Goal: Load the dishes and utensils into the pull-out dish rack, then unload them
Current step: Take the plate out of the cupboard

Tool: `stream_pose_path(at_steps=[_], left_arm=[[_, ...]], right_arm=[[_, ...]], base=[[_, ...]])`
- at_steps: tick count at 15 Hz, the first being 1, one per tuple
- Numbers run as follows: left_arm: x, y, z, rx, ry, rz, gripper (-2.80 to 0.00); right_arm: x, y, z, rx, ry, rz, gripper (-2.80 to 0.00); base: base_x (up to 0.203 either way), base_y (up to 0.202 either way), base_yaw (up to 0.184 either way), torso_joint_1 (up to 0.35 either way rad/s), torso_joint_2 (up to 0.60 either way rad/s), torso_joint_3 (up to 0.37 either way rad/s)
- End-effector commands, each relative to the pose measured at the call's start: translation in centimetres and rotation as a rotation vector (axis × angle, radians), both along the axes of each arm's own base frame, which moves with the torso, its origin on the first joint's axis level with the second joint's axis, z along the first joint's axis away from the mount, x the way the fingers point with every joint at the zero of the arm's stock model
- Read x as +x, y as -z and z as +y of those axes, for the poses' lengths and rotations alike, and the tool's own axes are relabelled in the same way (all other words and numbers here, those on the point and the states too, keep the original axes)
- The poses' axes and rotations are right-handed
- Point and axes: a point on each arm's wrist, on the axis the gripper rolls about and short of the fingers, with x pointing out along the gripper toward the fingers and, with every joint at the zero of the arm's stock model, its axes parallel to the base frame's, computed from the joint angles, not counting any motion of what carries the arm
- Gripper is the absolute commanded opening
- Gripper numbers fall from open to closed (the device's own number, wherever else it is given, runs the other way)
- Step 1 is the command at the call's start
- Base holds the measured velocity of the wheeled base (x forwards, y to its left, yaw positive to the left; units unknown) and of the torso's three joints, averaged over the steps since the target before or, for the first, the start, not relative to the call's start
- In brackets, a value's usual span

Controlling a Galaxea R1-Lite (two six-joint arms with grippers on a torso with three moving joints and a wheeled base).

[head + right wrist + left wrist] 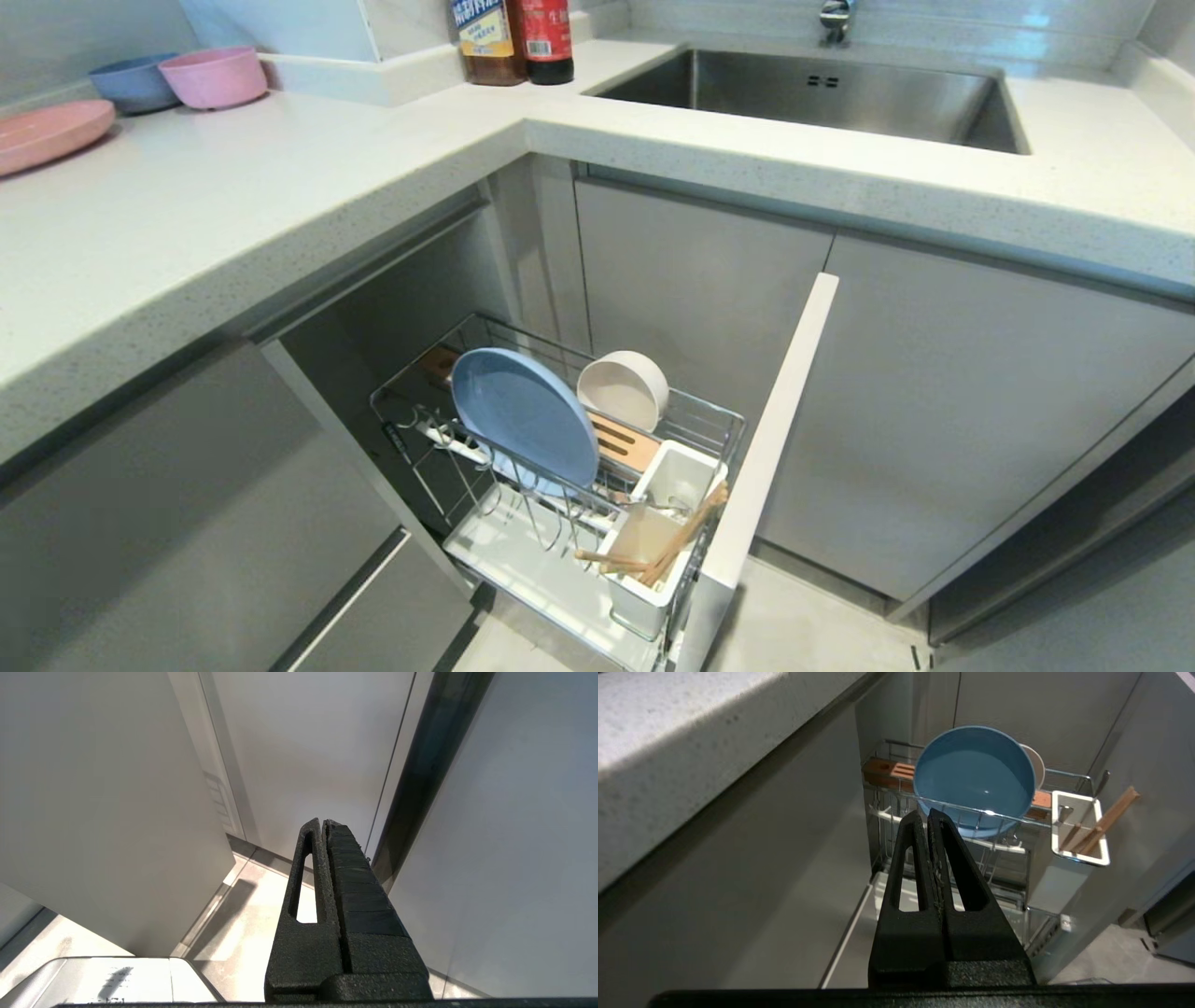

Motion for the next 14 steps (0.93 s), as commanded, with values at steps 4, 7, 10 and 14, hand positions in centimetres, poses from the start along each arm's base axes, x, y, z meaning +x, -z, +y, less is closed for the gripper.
stream_pose_path(at_steps=[4, 7, 10, 14], left_arm=[[3.0, 5.1, 0.0, -0.002, -0.026, -0.024, -2.80], [4.6, 8.2, 0.0, -0.019, -0.032, -0.029, -2.80], [4.6, 8.6, 0.1, -0.074, -0.051, 0.033, -2.80], [4.6, 8.8, 0.3, -0.177, -0.139, 0.066, -2.80]], right_arm=[[0.0, 0.0, 0.0, 0.000, 0.000, 0.003, -2.80], [0.0, 0.0, 0.0, 0.000, 0.000, 0.002, -2.80], [0.0, 0.0, 0.0, 0.000, 0.000, 0.002, -2.80], [0.0, 0.0, 0.0, 0.000, 0.000, 0.003, -2.80]], base=[[0.000, 0.000, 0.000, 0.000, 0.00, 0.000], [0.000, 0.000, 0.000, 0.000, 0.00, 0.000], [0.000, 0.000, 0.000, 0.000, 0.00, 0.000], [0.000, 0.000, 0.000, 0.000, 0.00, 0.000]])
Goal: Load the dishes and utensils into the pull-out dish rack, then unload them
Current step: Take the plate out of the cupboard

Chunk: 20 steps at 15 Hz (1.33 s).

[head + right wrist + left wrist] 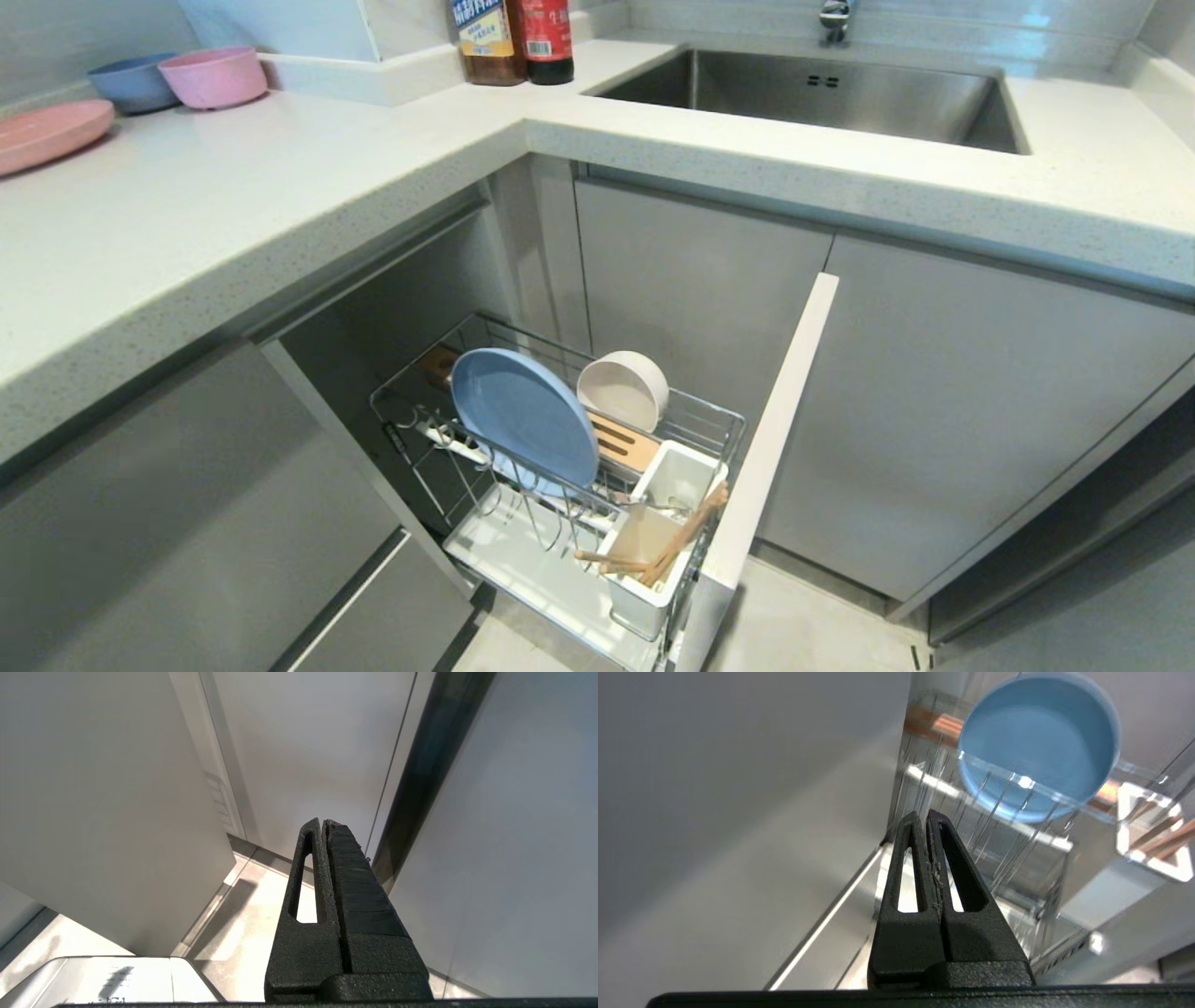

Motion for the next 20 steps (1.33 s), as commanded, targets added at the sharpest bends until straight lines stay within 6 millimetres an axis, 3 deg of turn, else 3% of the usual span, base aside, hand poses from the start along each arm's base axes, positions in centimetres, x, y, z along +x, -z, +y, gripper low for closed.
stream_pose_path(at_steps=[1, 4, 20], left_arm=[[0.21, 0.69, 0.00, 0.034, -0.006, 0.033, -2.80], [0.20, 0.92, -0.11, 0.142, 0.034, 0.061, -2.80], [0.21, 0.92, -0.10, 0.125, 0.033, 0.057, -2.80]], right_arm=[[0.02, 0.03, 0.00, 0.000, 0.000, 0.001, -2.80], [0.02, 0.04, 0.00, 0.000, 0.000, 0.003, -2.80], [0.02, 0.04, 0.00, 0.000, 0.000, 0.002, -2.80]], base=[[0.000, 0.000, 0.000, 0.000, 0.00, 0.000], [0.000, 0.000, 0.000, 0.000, 0.00, 0.000], [0.000, 0.000, 0.000, 0.000, 0.00, 0.000]])
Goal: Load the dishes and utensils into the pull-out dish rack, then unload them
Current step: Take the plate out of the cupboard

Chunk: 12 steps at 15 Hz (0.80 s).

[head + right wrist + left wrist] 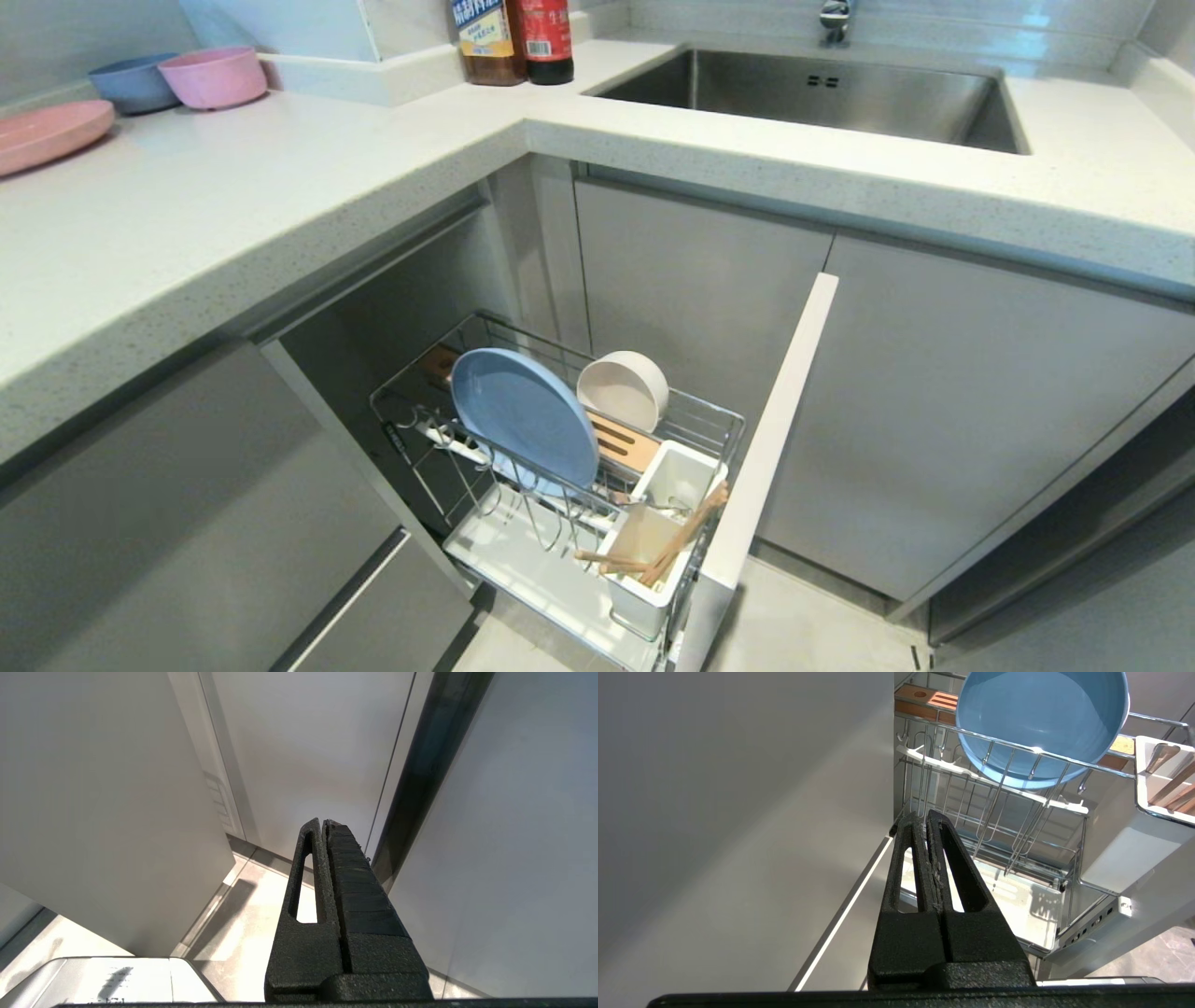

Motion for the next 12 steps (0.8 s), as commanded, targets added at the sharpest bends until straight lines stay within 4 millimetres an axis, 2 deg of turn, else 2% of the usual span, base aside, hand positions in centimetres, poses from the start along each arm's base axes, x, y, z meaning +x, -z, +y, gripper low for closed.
stream_pose_path(at_steps=[1, 12], left_arm=[[0.18, 0.59, 0.00, 0.000, 0.000, 0.023, -2.80], [0.18, 0.59, 0.00, 0.000, 0.000, 0.023, -2.80]], right_arm=[[0.02, 0.03, 0.00, 0.000, 0.000, 0.002, -2.80], [0.02, 0.04, 0.00, 0.000, 0.000, 0.003, -2.80]], base=[[0.000, 0.000, 0.000, 0.000, 0.00, 0.000], [0.000, 0.000, 0.000, 0.000, 0.00, 0.000]])
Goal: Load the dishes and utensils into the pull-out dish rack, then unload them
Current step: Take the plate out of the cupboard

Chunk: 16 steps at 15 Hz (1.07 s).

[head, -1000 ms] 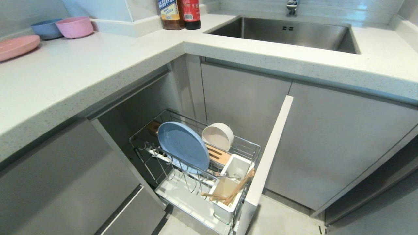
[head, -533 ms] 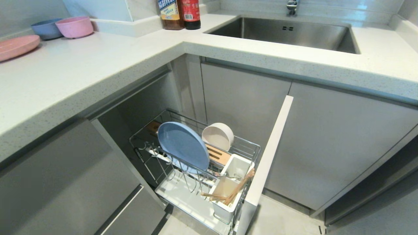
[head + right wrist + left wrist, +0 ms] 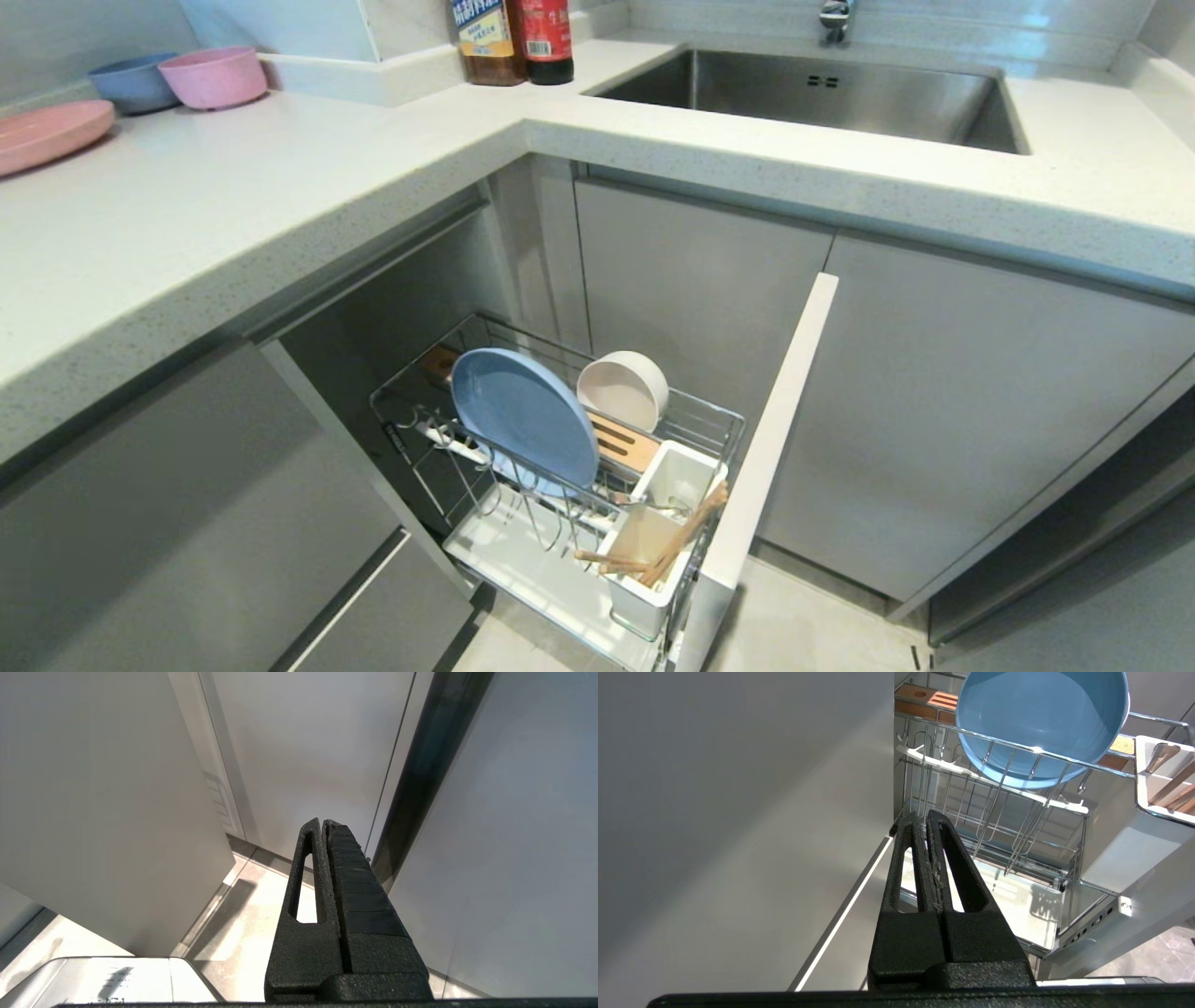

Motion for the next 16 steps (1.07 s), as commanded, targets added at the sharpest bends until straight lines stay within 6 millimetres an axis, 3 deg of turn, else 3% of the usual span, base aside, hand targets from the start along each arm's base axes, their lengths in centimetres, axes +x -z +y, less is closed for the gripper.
stream_pose_path(at_steps=[1, 6, 8, 10, 14, 16], left_arm=[[0.2, 0.6, 0.0, 0.000, 0.000, 0.023, -2.80], [0.2, 0.7, 0.0, 0.021, 0.005, 0.025, -2.80], [0.0, -0.1, 0.0, 0.039, 0.001, -0.011, -2.80], [-1.1, -3.4, 0.0, 0.048, -0.006, -0.106, -2.80], [-5.0, -13.9, 0.0, 0.109, -0.020, -0.257, -2.80], [-3.8, -19.6, -0.1, 0.144, 0.003, -0.262, -2.80]], right_arm=[[0.0, 0.0, 0.0, 0.000, 0.000, 0.002, -2.80], [0.0, 0.0, 0.0, 0.000, 0.000, 0.001, -2.80], [0.0, 0.0, 0.0, 0.000, 0.000, 0.001, -2.80], [0.0, 0.0, 0.0, 0.000, 0.000, 0.000, -2.80], [0.0, 0.0, 0.0, 0.000, 0.000, 0.002, -2.80], [0.0, 0.0, 0.0, 0.000, 0.000, 0.001, -2.80]], base=[[0.000, 0.000, 0.000, 0.000, 0.00, 0.000], [0.000, 0.000, 0.000, 0.000, 0.00, 0.000], [0.000, 0.000, 0.000, 0.000, 0.00, 0.000], [0.000, 0.000, 0.000, 0.000, 0.00, 0.000], [0.000, 0.000, 0.000, 0.000, 0.00, 0.000], [0.000, 0.000, 0.000, 0.000, 0.00, 0.000]])
